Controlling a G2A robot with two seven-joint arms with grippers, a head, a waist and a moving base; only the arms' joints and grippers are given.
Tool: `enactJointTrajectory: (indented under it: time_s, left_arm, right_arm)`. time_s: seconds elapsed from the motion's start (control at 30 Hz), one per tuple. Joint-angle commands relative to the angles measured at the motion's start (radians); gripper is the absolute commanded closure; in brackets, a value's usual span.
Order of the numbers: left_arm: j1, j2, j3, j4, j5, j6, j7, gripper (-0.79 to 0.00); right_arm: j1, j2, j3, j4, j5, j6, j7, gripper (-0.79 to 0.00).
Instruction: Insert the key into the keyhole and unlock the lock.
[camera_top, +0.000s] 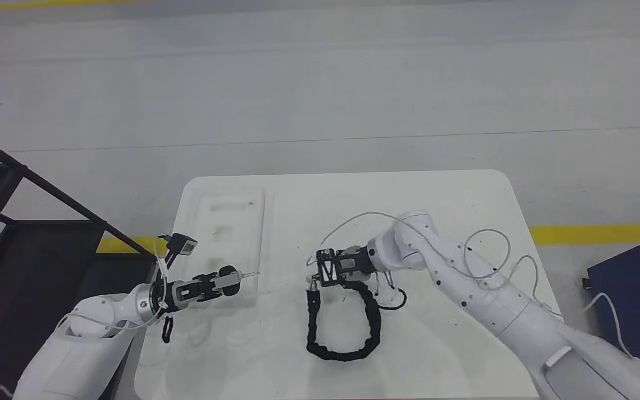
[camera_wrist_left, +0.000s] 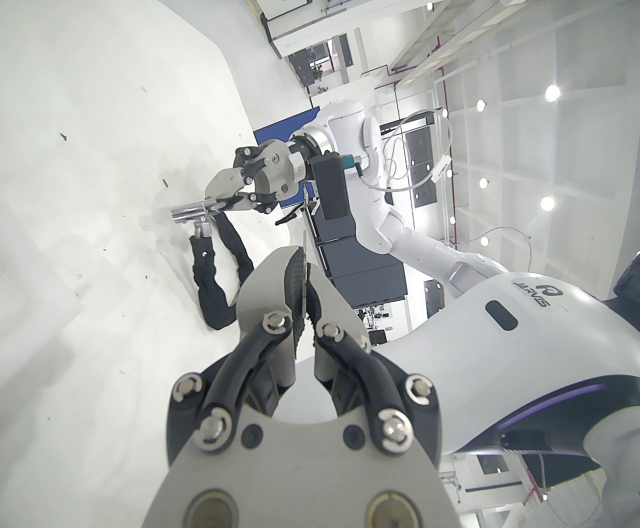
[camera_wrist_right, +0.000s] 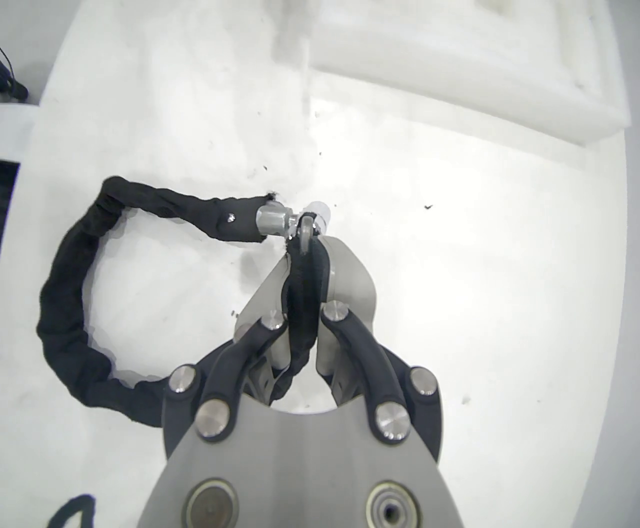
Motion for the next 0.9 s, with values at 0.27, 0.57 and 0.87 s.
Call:
enactJointTrajectory:
  time_s: [0.27,0.57,0.87]
  left_arm:
    - [0.0,0.0,0.0,0.0,0.0,0.0,0.0,0.0]
    - [0.0,0.0,0.0,0.0,0.0,0.0,0.0,0.0]
    - [0.0,0.0,0.0,0.0,0.0,0.0,0.0,0.0]
  right_arm:
    - [-0.124,0.076,0.05,0.022,-0.191,0.0,-0.769,0.0]
    - [-0.114,0.04,-0.047,0.131,-0.276,0.074,-1.15,0.0]
    - [-0.062,-0.006,-0.186,0.177,-0.148,0.132,-1.208,0.0]
